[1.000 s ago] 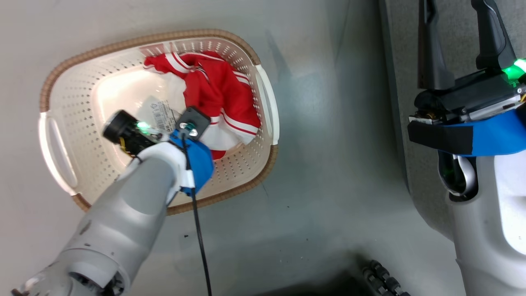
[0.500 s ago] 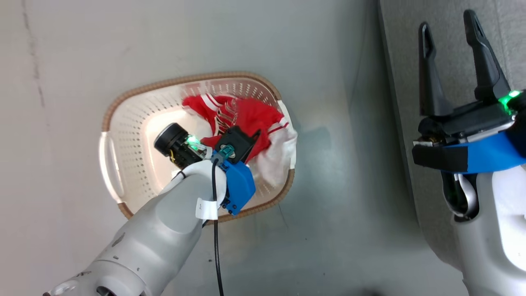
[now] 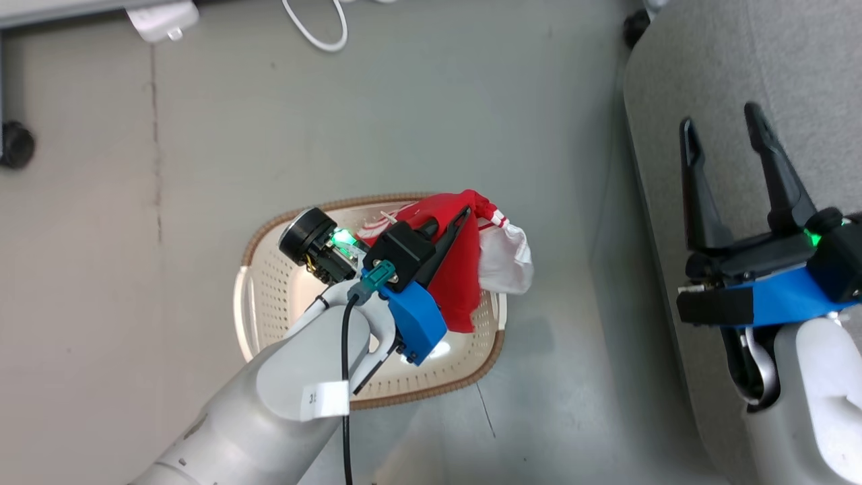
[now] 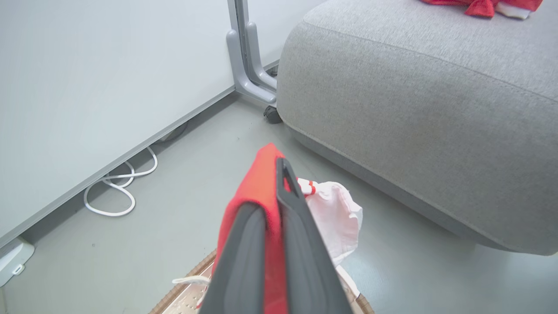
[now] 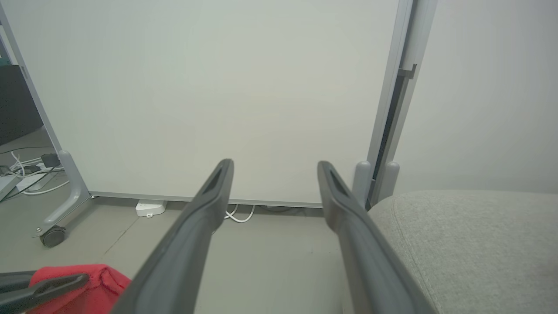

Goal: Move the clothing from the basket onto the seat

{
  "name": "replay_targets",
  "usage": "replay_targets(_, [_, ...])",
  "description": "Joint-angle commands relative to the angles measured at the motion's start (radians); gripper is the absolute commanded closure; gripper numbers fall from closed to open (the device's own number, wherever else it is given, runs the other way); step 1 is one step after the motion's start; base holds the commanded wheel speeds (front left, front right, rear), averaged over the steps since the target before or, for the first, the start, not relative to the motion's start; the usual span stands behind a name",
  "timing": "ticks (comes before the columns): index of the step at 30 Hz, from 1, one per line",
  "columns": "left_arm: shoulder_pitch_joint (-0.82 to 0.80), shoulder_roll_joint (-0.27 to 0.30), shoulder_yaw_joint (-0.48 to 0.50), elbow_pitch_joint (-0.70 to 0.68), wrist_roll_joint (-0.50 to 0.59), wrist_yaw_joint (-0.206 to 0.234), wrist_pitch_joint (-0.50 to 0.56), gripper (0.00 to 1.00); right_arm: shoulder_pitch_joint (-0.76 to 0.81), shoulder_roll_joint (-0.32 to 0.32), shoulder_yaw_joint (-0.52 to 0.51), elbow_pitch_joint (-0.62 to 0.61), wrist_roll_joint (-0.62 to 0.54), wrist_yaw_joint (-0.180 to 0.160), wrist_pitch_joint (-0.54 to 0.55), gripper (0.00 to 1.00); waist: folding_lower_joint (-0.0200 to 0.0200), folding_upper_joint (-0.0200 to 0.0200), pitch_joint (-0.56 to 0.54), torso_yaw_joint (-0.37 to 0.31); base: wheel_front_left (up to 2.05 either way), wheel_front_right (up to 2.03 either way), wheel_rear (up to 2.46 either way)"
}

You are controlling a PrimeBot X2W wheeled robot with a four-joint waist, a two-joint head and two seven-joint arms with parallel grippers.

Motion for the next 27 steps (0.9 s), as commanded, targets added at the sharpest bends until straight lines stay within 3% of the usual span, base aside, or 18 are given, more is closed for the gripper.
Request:
replay_targets(1, [0.01, 0.002, 0.008, -0.012, 0.006, 0.007, -0.005, 1.0, 0.018, -0.007, -0.002, 0.002, -0.006, 0.0, -0.004, 0.0, 0.0001, 0.0, -0.045, 0.013, 0.0, 0.0, 0.0])
replay_targets(13, [0.066, 0.006, 0.139, -0.199, 0.076, 0.03, -0.005, 1.0, 0.143, 0.004, -0.019, 0.036, -0.012, 0.0, -0.004, 0.0, 0.0001, 0.0, -0.255, 0.031, 0.0, 0.0, 0.0])
replay_targets(27, [0.001, -0.018, 0.162, -0.295, 0.113, 0.02, -0.005, 1.0, 0.238, 0.029, -0.032, 0.056, -0.02, 0.0, -0.004, 0.0, 0.0001, 0.0, -0.398, 0.041, 0.0, 0.0, 0.0])
